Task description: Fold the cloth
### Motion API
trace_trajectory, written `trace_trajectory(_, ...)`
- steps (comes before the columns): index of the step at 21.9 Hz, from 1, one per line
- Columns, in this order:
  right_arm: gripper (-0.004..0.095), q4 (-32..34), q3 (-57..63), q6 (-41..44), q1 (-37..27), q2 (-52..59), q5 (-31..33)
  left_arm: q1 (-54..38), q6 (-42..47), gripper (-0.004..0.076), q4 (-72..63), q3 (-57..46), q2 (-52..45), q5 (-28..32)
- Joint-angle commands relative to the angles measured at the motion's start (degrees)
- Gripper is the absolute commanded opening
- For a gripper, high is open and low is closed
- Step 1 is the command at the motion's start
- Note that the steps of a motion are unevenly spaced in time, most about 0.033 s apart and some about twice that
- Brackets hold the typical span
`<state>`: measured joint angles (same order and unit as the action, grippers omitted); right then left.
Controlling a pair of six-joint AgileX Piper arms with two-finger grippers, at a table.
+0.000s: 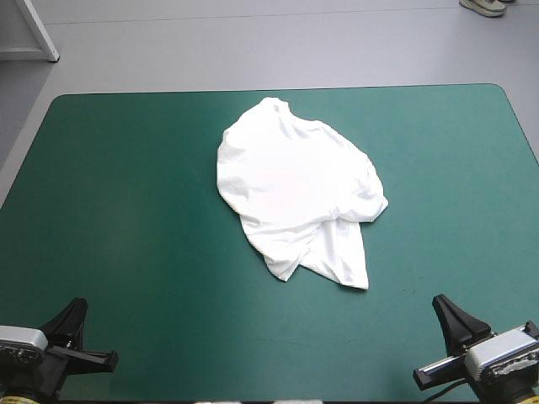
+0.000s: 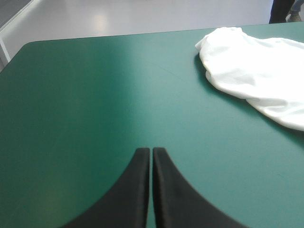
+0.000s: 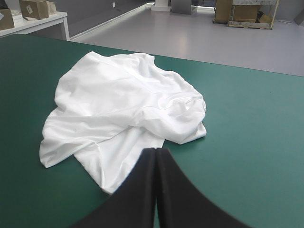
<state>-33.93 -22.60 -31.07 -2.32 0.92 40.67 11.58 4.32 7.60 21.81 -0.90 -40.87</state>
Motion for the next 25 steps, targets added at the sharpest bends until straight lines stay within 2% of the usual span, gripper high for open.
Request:
trace_trajectory(1,-0.0018,-1.3,-1.3,-0.1,0.2,0.4,-4.2,0.1,0.6,0.0019,-0.3,1.5,-0.3,4.4)
trace_trajectory(15,-0.0018,-1.2,-1.3,-0.1,0.2,0.4,-4.2,0.1,0.6,0.0019,-0.1,1.5,-0.3,4.4)
trace_trajectory(19,-0.0017,-1.0,-1.3,-0.1,0.2,0.4,-4.4,0.1,0.6,0.0019,-0.4,1.5,-0.3,6.8)
trace_trajectory(22,-0.0017,-0.4,-1.3,0.1,0.2,-0.3,-4.4,0.1,1.1,0.0025,-2.5,2.4,0.9,5.1)
trace_trajectory(23,-0.0012,-0.1,-1.5,1.0,0.2,-1.8,-4.3,0.1,1.1,0.0066,-4.6,3.5,2.6,3.7)
trace_trajectory(25,0.0038,-0.1,-2.2,3.4,0.2,-6.6,-4.6,0.1,0.9,0.0225,-8.4,5.5,8.5,3.2)
